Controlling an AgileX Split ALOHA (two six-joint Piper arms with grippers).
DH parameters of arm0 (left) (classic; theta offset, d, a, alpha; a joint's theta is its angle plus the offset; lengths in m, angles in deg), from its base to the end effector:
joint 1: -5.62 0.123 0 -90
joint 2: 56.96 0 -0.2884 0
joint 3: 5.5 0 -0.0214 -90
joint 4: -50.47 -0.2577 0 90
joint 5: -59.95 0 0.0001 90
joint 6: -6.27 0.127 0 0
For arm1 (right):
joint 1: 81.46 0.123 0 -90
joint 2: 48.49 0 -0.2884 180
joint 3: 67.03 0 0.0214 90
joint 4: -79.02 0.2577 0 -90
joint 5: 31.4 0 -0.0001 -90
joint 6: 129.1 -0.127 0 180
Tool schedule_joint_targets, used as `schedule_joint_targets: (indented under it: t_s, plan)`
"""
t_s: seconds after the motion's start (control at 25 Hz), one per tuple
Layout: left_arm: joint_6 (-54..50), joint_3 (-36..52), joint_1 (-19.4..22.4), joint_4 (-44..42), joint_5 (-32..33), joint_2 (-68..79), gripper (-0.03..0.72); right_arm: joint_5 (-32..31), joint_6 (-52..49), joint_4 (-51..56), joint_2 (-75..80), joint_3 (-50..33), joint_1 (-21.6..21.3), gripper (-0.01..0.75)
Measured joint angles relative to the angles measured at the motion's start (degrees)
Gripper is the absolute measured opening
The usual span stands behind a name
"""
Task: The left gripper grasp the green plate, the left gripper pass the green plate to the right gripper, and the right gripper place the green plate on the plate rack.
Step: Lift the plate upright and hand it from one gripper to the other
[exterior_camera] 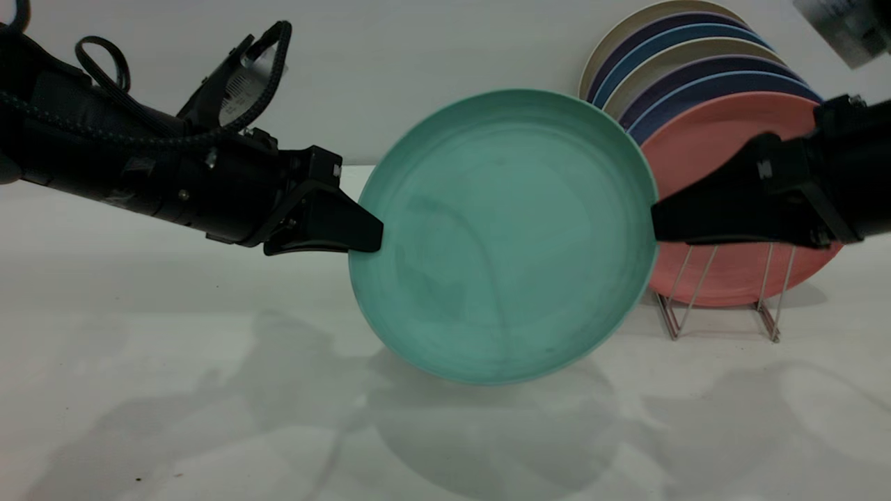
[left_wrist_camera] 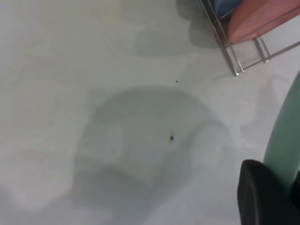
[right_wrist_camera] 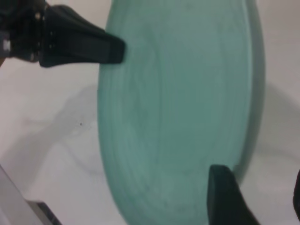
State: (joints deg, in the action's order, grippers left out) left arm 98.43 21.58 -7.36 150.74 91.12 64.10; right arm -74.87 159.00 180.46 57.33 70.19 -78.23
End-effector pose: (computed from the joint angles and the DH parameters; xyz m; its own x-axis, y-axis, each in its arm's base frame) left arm 0.3463 -0.1463 0.0764 -0.8414 0.0437 -0.5386 0.3610 0.7871 -0.5002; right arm 0.2886 0.1021 0.1221 -0.7190 -0.0731 -0.6911 -0.5246 0.7093 0.4708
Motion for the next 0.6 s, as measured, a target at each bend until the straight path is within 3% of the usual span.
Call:
schedule_joint_targets:
  t_s: [0.36, 0.6]
  plan:
    - [-0.6, -0.1, -4.1, 0.1, 1.2, 0.0, 0.014, -1.3, -2.5, 0.0, 0.1, 1.8, 0.0, 0.371]
    - [-0.7, -1.2, -5.6, 0.0, 1.7, 0.0, 0.014, -1.3, -5.1, 0.0, 0.1, 1.8, 0.0, 0.31]
